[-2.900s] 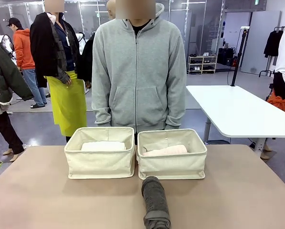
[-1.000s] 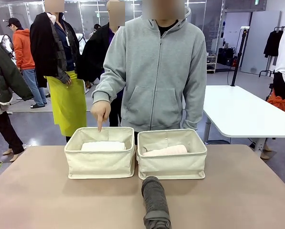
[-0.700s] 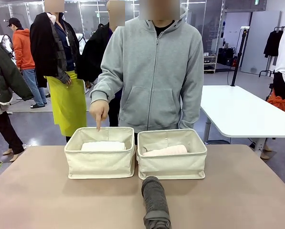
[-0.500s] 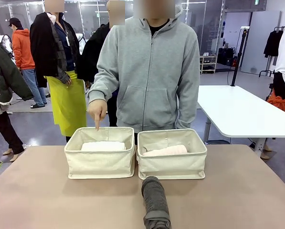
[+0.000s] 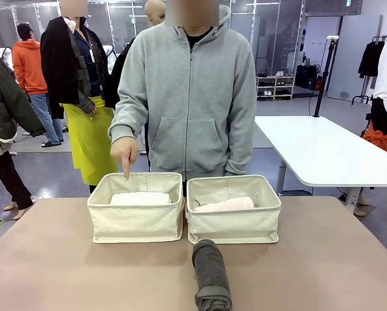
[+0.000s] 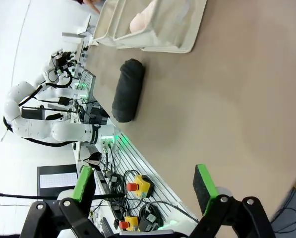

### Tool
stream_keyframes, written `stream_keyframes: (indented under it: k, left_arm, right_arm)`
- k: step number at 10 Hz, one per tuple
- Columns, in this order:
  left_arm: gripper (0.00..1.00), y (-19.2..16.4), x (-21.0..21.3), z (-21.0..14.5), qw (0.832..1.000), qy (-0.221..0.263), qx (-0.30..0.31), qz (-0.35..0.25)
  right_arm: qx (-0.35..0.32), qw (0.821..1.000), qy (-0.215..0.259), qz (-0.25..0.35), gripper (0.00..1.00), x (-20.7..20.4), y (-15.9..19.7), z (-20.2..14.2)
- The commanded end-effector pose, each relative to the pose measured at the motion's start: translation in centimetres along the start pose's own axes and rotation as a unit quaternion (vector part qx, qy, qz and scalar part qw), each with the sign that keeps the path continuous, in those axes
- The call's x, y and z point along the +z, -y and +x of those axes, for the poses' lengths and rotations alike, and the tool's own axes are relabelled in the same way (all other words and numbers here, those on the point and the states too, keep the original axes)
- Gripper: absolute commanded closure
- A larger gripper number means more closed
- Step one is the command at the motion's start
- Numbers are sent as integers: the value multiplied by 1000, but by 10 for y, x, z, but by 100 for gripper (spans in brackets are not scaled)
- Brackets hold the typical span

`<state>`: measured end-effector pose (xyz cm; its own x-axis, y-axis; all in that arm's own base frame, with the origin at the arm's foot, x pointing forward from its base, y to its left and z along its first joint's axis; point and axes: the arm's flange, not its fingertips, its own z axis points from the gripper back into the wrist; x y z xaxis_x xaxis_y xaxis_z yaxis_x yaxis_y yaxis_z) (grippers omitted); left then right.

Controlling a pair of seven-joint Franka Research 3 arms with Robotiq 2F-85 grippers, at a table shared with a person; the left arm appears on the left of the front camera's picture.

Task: Divide the towels into two baskets.
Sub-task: Pick up one hotel-folded towel from the bottom of the table and place it in the Fabric basket indicated by the person.

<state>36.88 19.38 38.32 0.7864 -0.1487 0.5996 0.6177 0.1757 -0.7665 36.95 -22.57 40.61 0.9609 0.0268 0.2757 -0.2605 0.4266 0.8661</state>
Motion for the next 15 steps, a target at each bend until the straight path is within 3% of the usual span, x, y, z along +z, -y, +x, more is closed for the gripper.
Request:
stream_keyframes:
  k: [1, 3, 6, 9, 11, 13, 15]
  left_arm:
    - [0, 5, 0, -2, 1000, 0, 2, 1]
    - [0, 5, 0, -2, 1000, 0, 2, 1]
    - [0, 5, 0, -2, 1000, 0, 2, 1]
    - [0, 5, 0, -2, 1000, 0, 2, 1]
    - [0, 5, 0, -2, 1000, 0, 2, 1]
    - [0, 5, 0, -2, 1000, 0, 2, 1]
    - [0, 5, 0, -2, 1000, 0, 2, 1]
  right_arm:
    - [-13, 1000, -7, -17, 0, -66, -25, -5]
    - [-22, 997, -61, -38, 0, -130, -48, 4]
    - [-58, 992, -63, -90, 0, -207, -83, 25]
    - [-67, 986, -95, -115, 0, -289, -114, 26]
    - [-59, 982, -95, -151, 0, -337, -127, 10]
    - [-68, 985, -65, -144, 0, -383, -130, -8]
    - [-59, 984, -64, -155, 0, -405, -135, -11]
